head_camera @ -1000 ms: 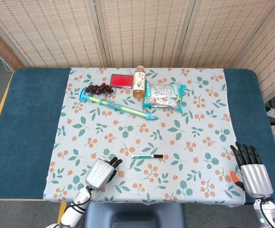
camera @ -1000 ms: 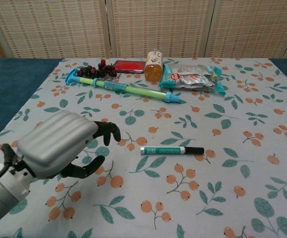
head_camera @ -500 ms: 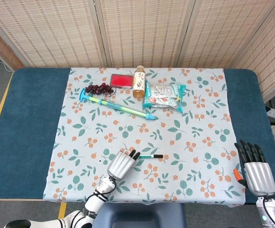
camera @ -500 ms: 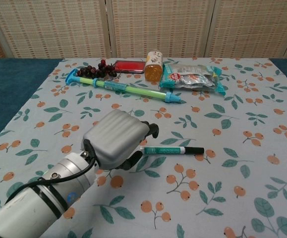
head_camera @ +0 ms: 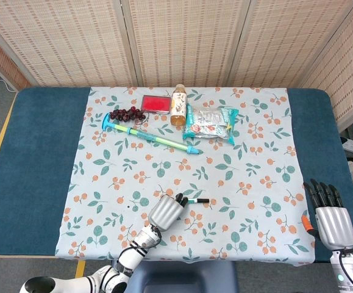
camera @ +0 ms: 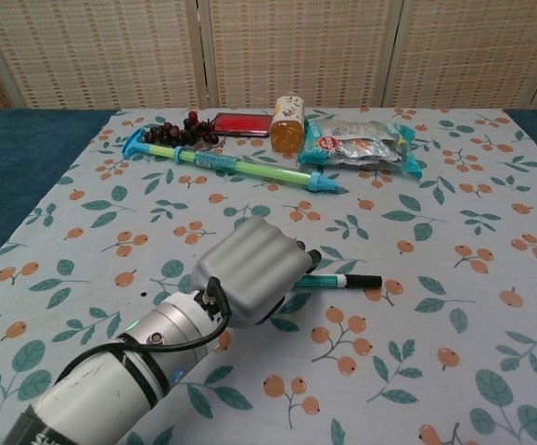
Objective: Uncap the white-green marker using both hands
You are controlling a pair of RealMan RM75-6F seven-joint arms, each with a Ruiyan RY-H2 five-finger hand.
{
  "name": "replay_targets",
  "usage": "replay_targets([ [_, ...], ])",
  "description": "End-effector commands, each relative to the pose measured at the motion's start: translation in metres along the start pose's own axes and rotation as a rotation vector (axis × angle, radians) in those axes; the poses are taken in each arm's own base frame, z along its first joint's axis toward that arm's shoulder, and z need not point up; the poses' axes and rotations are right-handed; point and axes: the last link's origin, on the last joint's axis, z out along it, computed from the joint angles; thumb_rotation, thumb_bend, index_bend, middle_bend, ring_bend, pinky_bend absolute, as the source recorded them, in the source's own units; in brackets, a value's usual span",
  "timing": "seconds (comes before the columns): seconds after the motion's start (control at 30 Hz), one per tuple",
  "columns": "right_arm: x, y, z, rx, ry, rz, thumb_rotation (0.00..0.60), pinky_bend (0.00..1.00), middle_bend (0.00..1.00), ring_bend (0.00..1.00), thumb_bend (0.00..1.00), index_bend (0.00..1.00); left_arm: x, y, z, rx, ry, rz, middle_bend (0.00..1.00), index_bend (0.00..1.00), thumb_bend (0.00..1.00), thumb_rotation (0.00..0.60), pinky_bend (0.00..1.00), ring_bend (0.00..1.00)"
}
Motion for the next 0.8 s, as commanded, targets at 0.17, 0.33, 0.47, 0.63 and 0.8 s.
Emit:
replay_targets([
  [0.17,-0.0008,-0.0001,-0.0004,0.0,-0.005,-0.002,0.6,0.0,0.0,0.0,0.25,0.0,-0.0026,0.0029,0.0012,-0.007,-0.005,0.035,0.42,0.34,0.45,0.6,1.0,0.84],
  [0.33,0.0,0.0004,-0.0005,-0.002,-0.001,-0.001,0.6,0.0,0.0,0.0,0.25,0.0,-0.0069,0.002,0.0027,0.0,-0.019,0.057,0.44,0.37,0.45,0.6,1.0,0.84],
  [0.47,-0.0007,0.0005,0.0,-0.002,-0.005,-0.003,0.6,0.0,0.0,0.0,0.25,0.0,-0.0072,0.0013,0.0029,0.004,-0.016,0.062,0.48,0.4,0.45,0.6,1.0,0.85],
  [0.63,-0.0007,0.0004,0.0,-0.002,-0.004,-0.002,0.6,0.0,0.0,0.0,0.25,0.0,-0.0054,0.0027,0.0017,-0.003,0.0,0.064,0.57,0.47,0.45,0.6,1.0,0.85],
  [0.8,-0.0011,-0.0006,-0.0007,0.001,-0.005,-0.003,0.6,0.0,0.0,0.0,0.25,0.0,-0.0025,0.0031,0.0,-0.008,0.021,0.055,0.66,0.56,0.45,0.6,1.0,0.86],
])
